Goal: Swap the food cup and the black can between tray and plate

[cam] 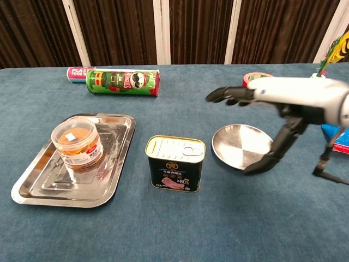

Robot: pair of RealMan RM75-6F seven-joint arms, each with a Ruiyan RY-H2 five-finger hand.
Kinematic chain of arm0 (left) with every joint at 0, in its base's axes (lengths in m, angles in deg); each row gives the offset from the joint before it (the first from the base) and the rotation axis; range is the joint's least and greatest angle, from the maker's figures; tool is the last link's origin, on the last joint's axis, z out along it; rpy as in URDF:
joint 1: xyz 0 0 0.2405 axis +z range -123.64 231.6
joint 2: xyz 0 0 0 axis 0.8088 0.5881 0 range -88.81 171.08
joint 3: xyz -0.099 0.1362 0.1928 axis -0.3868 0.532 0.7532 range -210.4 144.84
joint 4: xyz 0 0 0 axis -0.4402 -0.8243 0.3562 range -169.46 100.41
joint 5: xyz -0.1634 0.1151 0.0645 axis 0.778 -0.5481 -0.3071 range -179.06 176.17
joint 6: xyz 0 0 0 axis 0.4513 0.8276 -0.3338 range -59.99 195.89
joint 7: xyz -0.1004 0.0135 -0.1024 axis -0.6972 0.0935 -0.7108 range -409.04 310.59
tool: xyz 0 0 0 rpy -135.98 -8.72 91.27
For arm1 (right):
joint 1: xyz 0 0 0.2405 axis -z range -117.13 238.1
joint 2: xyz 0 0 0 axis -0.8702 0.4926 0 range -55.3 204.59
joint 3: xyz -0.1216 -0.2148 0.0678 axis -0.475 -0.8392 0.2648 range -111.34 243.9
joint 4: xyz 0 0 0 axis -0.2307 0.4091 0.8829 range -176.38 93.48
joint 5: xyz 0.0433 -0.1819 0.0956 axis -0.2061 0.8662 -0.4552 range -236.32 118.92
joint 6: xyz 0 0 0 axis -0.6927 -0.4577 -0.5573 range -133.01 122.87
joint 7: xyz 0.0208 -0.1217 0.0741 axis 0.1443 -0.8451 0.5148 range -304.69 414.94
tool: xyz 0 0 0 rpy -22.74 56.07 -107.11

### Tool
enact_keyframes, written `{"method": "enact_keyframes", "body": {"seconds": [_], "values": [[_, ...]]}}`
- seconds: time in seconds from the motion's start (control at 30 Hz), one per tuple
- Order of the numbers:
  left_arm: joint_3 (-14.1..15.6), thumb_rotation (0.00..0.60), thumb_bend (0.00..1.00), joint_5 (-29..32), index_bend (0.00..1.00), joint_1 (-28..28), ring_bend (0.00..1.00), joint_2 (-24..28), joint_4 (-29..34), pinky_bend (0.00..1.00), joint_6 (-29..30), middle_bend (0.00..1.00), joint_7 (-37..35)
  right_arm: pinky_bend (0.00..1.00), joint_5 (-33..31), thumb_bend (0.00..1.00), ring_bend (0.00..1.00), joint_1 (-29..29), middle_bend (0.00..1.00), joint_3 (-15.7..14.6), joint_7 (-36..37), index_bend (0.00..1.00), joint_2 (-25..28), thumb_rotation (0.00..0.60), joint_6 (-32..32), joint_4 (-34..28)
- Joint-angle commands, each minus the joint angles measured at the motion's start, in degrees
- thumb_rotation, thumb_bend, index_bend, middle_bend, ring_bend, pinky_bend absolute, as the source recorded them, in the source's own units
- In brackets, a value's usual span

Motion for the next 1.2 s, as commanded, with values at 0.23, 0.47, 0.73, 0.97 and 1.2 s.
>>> {"method": "enact_keyframes", "body": {"seconds": [0.23,0.47,0.73,0.97,1.2], "values": [[-0.73,0.600,0.07,-0.30,0.19,0.32,0.00,-0.51,-0.25,0.01,-0.91,0.00,0.32,0.00,-13.11,0.00,0.05,-7.41,0.04,0.03,-8.47,0.03,-9.93,0.600,-4.03,2.56],[-1.48,0.600,0.08,-0.22,0.19,0.84,0.00,-0.80,-0.29,0.01,-0.78,0.00,-0.01,0.00,-14.55,0.00,0.13,-8.86,0.15,0.13,-9.64,0.09,-13.63,0.600,-7.23,5.91],[-2.23,0.600,0.08,-0.05,0.19,1.32,0.00,-1.10,-0.11,0.01,-1.05,0.00,0.00,0.00,-14.03,0.00,0.21,-9.57,0.29,-0.38,-11.00,0.26,-18.22,0.600,-11.30,10.73],[-2.87,0.600,0.09,-0.18,0.20,1.71,0.00,-1.36,-0.11,0.01,-1.00,0.00,-0.55,0.00,-13.43,0.00,0.24,-10.14,0.33,-0.13,-11.75,0.32,-21.63,0.600,-13.33,13.81],[-3.61,0.600,0.11,0.12,0.21,1.90,0.00,-1.59,-0.37,0.01,-1.27,0.00,-1.70,0.00,-13.23,0.00,0.29,-10.23,0.39,0.40,-12.42,0.41,-23.85,0.600,-15.47,15.35]]}}
